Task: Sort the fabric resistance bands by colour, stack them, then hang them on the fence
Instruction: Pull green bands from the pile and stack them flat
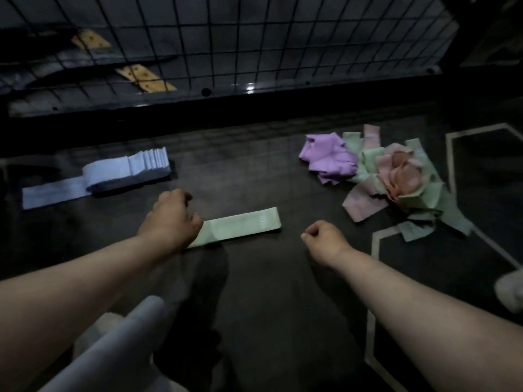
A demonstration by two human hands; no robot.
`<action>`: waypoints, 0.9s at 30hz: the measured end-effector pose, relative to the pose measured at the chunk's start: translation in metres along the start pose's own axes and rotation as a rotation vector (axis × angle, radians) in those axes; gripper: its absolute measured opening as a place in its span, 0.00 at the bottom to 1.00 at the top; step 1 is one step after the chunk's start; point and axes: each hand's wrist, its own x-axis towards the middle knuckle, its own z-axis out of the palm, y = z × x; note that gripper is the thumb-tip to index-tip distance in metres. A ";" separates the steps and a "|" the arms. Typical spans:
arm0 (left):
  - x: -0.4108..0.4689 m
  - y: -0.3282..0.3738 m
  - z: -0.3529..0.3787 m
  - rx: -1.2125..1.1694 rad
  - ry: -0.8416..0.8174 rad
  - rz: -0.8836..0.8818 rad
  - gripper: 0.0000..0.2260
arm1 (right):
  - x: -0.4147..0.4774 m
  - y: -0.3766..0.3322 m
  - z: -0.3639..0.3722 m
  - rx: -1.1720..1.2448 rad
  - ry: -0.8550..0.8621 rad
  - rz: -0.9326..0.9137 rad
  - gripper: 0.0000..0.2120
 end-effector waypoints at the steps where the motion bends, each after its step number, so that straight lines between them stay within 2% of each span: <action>1: -0.003 0.013 -0.010 0.003 -0.041 0.069 0.19 | -0.008 0.007 -0.007 -0.002 -0.019 0.011 0.08; 6: -0.028 0.095 -0.078 0.217 -0.321 0.389 0.09 | -0.047 0.038 -0.048 0.066 -0.105 0.083 0.04; 10: -0.060 0.167 -0.117 0.255 -0.386 0.466 0.05 | -0.083 0.047 -0.086 0.159 -0.092 0.085 0.10; 16: -0.131 0.256 -0.134 0.277 -0.264 0.595 0.08 | -0.149 0.035 -0.172 0.174 0.018 -0.075 0.13; 19: -0.173 0.287 -0.138 0.364 -0.180 0.657 0.09 | -0.180 0.035 -0.210 0.176 0.098 -0.115 0.07; 20: -0.185 0.291 -0.141 0.401 -0.136 0.687 0.09 | -0.192 0.036 -0.219 0.152 0.094 -0.117 0.03; 21: -0.195 0.293 -0.143 0.419 -0.099 0.719 0.09 | -0.201 0.036 -0.227 0.136 0.093 -0.111 0.04; 23: -0.210 0.296 -0.149 0.438 -0.033 0.766 0.08 | -0.215 0.039 -0.239 0.100 0.085 -0.064 0.11; 27: -0.237 0.302 -0.158 0.403 0.041 0.753 0.13 | -0.248 0.044 -0.269 0.056 0.075 -0.024 0.04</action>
